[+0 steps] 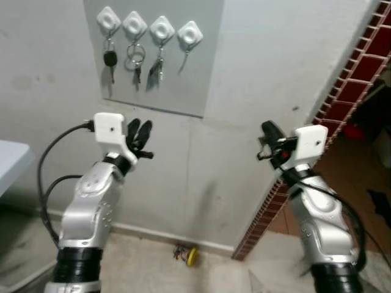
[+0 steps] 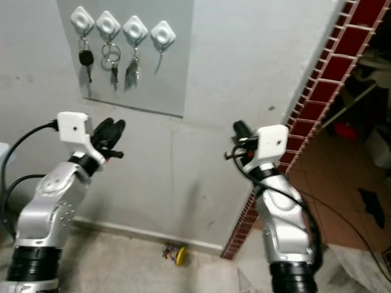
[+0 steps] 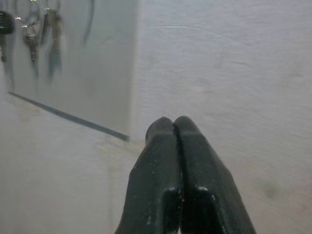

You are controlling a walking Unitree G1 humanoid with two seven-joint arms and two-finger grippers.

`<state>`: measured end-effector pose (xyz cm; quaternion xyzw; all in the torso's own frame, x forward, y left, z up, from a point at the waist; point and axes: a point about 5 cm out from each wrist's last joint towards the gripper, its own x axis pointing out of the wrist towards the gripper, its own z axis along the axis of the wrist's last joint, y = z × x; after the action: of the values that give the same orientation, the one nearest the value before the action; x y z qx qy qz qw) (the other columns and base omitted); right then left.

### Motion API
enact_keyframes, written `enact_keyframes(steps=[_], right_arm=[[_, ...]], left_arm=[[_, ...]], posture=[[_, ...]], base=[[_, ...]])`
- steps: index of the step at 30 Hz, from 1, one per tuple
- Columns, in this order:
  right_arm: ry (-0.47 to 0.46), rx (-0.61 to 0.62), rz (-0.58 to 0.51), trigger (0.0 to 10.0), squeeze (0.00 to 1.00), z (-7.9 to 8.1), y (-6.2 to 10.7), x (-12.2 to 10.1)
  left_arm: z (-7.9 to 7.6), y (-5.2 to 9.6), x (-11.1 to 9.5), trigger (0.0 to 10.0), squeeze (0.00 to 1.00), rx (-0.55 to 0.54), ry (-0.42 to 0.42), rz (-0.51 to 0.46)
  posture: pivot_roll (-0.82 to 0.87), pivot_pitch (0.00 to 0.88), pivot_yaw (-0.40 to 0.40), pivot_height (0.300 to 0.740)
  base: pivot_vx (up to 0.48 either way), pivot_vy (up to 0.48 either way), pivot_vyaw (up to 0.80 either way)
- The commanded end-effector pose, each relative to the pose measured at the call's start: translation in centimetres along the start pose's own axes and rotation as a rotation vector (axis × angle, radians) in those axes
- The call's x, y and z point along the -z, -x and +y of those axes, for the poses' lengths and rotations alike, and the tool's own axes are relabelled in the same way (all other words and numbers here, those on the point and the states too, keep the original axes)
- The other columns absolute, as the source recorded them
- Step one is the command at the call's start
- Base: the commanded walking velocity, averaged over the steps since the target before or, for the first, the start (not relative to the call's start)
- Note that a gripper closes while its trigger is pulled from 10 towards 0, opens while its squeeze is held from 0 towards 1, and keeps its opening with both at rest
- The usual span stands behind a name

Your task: Hang keys on a hook

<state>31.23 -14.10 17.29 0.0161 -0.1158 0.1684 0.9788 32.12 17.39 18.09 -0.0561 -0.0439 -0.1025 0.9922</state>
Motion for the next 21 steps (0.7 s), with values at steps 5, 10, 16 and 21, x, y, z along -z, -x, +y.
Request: enact_keyframes(steps=[5,10,16,21], right_arm=[[0.015,0.027,-0.017,10.0,0.0,-1.13,0.32,-0.65],[0.015,0.02,-0.018,10.0,0.0,-0.99,0.29,-0.66],[0.015,0.015,-0.018,10.0,0.0,-0.9,0.28,-0.64],[0.012,0.012,-0.019,10.0,0.0,-0.73,0.25,-0.64]], left_arm=[[-1.01,-0.43,-0.31,10.0,0.0,0.001,0.002,-0.029],[-1.06,-0.44,-0.11,10.0,0.0,0.01,0.028,-0.008],[-1.07,-0.46,0.05,10.0,0.0,0.01,0.036,0.002],[-1.08,-0.49,0.12,10.0,0.0,0.013,0.035,0.011]], posture=[[-0.01,0.026,-0.089,0.74],[-0.01,0.026,-0.089,0.74],[-0.01,0.025,-0.09,0.74],[-0.01,0.02,-0.089,0.74]], base=[[0.0,0.0,0.0],[0.0,0.0,0.0],[0.0,0.0,0.0],[0.0,0.172,0.0]])
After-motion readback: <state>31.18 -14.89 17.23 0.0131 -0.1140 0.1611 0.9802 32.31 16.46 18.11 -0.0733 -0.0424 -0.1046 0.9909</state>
